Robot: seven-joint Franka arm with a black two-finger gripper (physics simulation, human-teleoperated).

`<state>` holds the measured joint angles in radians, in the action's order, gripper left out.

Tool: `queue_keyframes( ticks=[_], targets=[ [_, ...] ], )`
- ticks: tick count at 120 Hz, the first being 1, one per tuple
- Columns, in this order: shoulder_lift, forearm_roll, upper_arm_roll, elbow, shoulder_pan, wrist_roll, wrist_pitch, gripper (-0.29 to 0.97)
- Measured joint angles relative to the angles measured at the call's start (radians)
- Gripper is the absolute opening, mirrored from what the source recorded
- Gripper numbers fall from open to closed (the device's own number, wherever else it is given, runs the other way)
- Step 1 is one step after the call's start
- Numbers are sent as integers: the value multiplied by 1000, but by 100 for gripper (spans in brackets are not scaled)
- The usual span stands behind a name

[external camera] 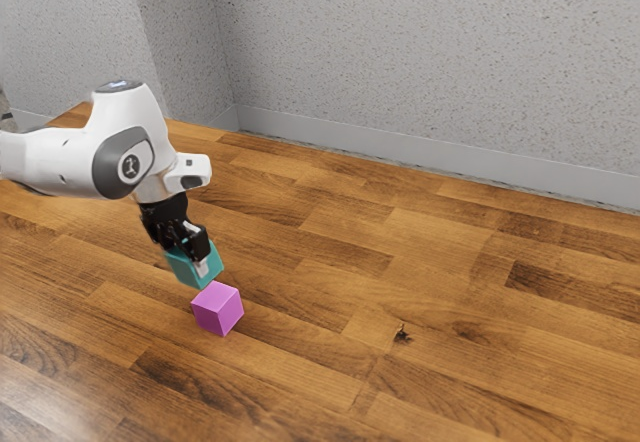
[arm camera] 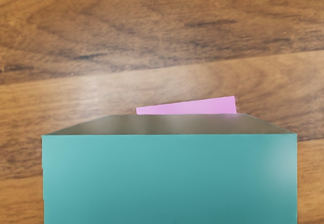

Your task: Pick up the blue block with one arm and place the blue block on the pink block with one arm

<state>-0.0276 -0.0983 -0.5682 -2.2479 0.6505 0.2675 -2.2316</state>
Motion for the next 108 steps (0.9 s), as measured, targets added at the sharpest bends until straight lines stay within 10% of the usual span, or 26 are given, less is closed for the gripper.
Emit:
queue_keyframes(
  ticks=[108],
  targets=[
    [43,37,-1,-26,-35,-122,-40,29]
  ],
)
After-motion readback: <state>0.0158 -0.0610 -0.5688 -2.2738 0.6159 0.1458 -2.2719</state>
